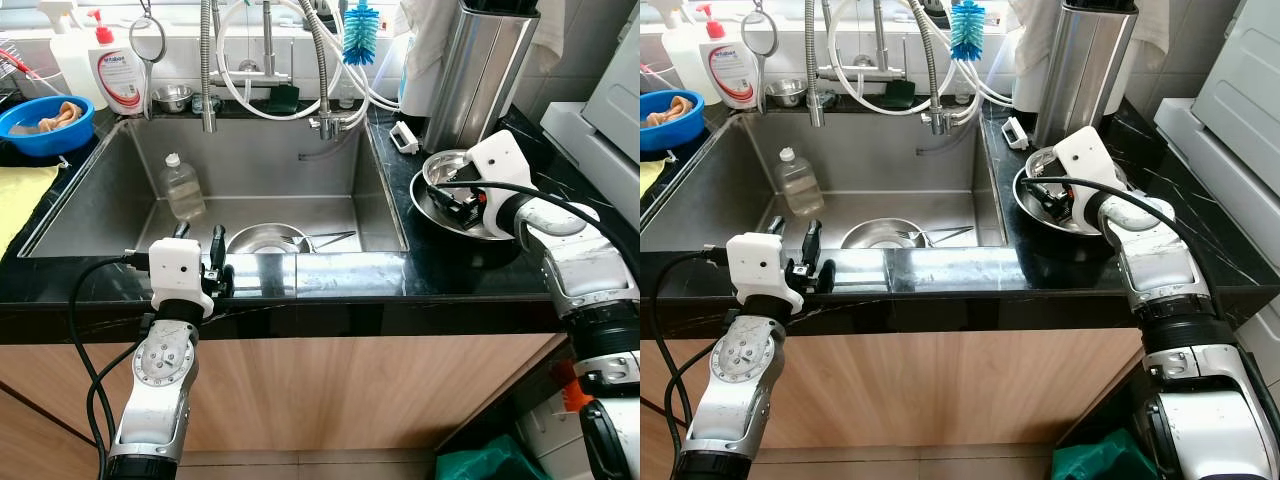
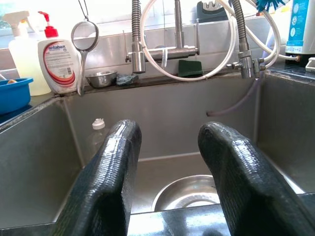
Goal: Kitchen organization
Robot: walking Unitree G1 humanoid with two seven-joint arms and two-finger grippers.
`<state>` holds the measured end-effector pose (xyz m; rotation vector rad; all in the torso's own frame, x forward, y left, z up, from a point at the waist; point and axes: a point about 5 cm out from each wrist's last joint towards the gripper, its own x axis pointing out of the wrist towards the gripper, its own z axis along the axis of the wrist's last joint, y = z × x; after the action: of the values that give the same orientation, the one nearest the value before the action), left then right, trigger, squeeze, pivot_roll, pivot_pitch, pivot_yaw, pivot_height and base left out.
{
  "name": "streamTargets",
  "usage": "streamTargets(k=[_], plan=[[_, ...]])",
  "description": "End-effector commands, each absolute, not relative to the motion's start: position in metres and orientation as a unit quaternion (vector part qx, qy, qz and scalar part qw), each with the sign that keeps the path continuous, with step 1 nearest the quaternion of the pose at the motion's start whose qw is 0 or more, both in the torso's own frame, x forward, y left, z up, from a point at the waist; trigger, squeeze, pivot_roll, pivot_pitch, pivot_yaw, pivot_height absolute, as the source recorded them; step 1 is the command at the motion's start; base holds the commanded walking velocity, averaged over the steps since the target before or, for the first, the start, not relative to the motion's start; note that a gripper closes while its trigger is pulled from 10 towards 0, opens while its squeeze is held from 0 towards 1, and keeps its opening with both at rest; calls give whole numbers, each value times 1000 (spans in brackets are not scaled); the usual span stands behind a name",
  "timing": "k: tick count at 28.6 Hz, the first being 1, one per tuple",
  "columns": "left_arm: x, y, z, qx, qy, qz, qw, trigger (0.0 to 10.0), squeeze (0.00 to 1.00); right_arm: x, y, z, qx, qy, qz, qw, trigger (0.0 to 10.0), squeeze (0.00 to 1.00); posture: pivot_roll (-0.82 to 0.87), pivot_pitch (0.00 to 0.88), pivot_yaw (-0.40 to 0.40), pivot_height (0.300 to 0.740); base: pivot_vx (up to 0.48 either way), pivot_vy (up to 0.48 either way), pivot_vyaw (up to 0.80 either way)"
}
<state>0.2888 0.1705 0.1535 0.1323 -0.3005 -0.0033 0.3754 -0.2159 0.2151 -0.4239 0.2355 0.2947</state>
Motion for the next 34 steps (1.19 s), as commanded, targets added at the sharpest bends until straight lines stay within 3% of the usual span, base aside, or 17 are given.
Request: streamTargets(k=[1, 18, 19, 20, 34], plan=[[290, 169, 145, 69, -124, -10, 990, 10000, 0, 377, -219, 219, -212, 119, 142, 960, 10000, 0, -92, 0, -6, 706, 0, 0, 0], [290, 169, 145, 68, -125, -10, 990, 10000, 0, 382, -230, 217, -227, 137, 111, 958, 10000, 0, -91, 0, -4, 706, 0, 0, 0], [290, 169, 145, 68, -124, -10, 990, 10000, 0, 382, -230, 217, -227, 136, 112, 958, 5843, 0, -91, 0, -4, 706, 0, 0, 0], [290, 169, 145, 68, -124, -10, 990, 10000, 0, 382, -230, 217, -226, 136, 113, 958, 0, 0, -92, 0, -5, 706, 0, 0, 0], [291, 170, 145, 69, -123, -10, 990, 10000, 0, 384, -223, 218, -222, 129, 126, 958, 0, 0, -90, 0, -4, 706, 0, 0, 0]])
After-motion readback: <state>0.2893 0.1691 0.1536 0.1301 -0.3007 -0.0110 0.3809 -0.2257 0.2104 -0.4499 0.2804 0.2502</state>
